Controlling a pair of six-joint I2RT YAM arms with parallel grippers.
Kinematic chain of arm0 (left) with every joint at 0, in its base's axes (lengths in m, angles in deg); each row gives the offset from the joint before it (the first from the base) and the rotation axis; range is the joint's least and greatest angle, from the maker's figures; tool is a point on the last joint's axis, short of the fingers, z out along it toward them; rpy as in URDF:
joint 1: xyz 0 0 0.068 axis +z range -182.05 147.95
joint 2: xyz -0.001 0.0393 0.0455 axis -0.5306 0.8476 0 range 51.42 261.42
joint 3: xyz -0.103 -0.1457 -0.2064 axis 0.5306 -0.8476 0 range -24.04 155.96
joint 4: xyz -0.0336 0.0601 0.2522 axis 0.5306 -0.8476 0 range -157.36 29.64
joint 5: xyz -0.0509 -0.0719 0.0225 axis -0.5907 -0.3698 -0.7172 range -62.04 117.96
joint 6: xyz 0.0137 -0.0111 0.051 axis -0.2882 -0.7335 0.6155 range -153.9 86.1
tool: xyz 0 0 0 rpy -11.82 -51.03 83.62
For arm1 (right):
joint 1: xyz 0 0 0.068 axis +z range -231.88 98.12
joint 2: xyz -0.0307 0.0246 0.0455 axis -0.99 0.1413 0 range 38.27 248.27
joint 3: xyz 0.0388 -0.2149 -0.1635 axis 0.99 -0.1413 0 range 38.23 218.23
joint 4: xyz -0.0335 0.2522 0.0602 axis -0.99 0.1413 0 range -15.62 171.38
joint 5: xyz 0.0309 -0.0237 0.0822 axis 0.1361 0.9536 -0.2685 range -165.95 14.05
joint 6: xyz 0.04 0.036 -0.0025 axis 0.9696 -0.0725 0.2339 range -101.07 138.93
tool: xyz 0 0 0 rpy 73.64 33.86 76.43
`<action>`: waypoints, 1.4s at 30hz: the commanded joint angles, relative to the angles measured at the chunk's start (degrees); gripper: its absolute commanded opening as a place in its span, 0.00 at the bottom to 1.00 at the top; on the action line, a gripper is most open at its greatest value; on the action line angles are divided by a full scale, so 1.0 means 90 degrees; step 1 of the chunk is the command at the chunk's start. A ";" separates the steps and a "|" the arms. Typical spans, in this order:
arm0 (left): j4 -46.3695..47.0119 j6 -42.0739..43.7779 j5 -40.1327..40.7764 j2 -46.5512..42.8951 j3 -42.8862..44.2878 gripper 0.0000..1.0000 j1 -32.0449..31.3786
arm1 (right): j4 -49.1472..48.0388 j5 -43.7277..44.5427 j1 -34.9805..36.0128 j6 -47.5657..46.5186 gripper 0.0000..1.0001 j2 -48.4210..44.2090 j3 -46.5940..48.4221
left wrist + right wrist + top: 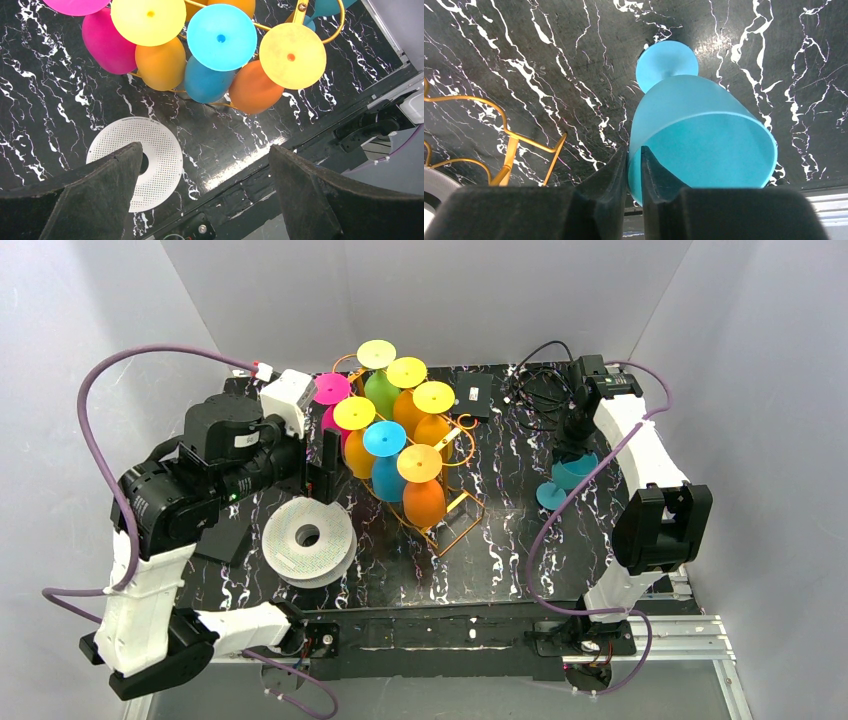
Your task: Take the wine glass off the wine glass rack
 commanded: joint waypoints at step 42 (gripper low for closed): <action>-0.0016 -0.1097 -0.0253 -0.0562 0.0110 1.00 0.0035 | 0.0901 -0.2756 0.0028 0.0944 0.63 -0.3277 0.0833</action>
